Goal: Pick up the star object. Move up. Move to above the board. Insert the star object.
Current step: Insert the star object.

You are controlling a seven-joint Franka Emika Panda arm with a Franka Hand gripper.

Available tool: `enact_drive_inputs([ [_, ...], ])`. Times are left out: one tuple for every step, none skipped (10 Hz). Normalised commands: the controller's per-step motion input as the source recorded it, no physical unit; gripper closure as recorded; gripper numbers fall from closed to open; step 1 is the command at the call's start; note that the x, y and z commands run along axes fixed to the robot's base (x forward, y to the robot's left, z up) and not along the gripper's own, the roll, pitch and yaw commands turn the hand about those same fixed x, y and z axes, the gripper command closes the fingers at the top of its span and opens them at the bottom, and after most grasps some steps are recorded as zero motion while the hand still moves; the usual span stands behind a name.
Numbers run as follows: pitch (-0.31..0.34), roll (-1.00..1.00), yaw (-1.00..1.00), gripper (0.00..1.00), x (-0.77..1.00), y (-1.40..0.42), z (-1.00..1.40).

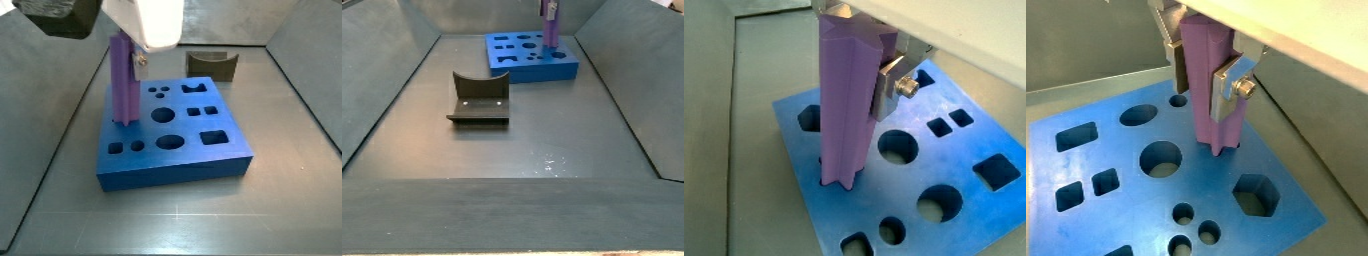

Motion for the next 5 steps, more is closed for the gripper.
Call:
enact_drive_inputs([
  [-0.264, 0.11, 0.00, 1.00, -0.25, -0.13, -0.74],
  [-0.333, 0.06, 0.00, 1.00, -0.27, -0.14, -0.63],
  [-0.434, 0.00, 0.00, 1.00, -0.48, 0.00, -0.41],
  [-0.500, -0.17, 0.00, 1.00, -0.59, -0.05, 0.00],
  [-0.500, -0.18, 0.00, 1.00, -0.53, -0.08, 0.00],
])
